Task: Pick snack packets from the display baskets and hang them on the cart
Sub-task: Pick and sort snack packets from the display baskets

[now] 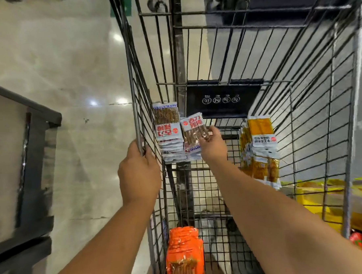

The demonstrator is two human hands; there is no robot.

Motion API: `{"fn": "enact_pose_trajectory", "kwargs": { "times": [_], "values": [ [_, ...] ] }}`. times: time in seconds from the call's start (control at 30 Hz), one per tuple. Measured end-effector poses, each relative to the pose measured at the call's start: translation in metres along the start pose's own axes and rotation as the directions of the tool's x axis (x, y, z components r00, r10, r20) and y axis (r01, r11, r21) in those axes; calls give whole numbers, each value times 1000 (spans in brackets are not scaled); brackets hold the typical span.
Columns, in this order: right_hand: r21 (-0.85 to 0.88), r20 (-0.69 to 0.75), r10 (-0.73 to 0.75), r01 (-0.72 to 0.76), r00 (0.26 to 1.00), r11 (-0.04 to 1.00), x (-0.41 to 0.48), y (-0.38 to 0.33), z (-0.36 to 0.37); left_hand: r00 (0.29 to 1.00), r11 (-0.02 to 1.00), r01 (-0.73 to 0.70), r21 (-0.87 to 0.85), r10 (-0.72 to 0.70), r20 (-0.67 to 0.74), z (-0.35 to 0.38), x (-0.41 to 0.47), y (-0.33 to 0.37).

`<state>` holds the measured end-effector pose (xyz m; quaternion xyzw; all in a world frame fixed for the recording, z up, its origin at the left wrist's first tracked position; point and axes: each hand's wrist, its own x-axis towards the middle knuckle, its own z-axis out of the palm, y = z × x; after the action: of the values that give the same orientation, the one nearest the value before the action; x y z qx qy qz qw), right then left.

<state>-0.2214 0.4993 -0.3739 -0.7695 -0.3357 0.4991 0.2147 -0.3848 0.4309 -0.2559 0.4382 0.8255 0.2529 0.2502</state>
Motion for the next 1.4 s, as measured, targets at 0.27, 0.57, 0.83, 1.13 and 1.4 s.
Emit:
{"fn": "enact_pose_trajectory", "kwargs": {
  "times": [0.27, 0.57, 0.83, 1.13, 1.4],
  "values": [
    [59, 40, 89, -91, 995, 994, 3, -4, 19, 999, 1000, 30, 9, -30, 11, 1, 1, 0],
    [823, 348, 553, -529, 757, 207, -28, -2, 20, 999, 999, 34, -15, -33, 15, 2, 1, -3],
    [804, 515, 299, -574, 803, 154, -16, 16, 1, 999, 999, 40, -6, -40, 9, 3, 2, -6],
    [505, 364, 481, -603, 798, 618, -77, 91, -28, 999, 1000, 20, -10, -20, 30, 3, 3, -5],
    [490, 191, 271, -331, 943, 806, -168, 76, -59, 995, 1000, 14, 12, -15, 101, -9, 0, 5]
  ]
}}
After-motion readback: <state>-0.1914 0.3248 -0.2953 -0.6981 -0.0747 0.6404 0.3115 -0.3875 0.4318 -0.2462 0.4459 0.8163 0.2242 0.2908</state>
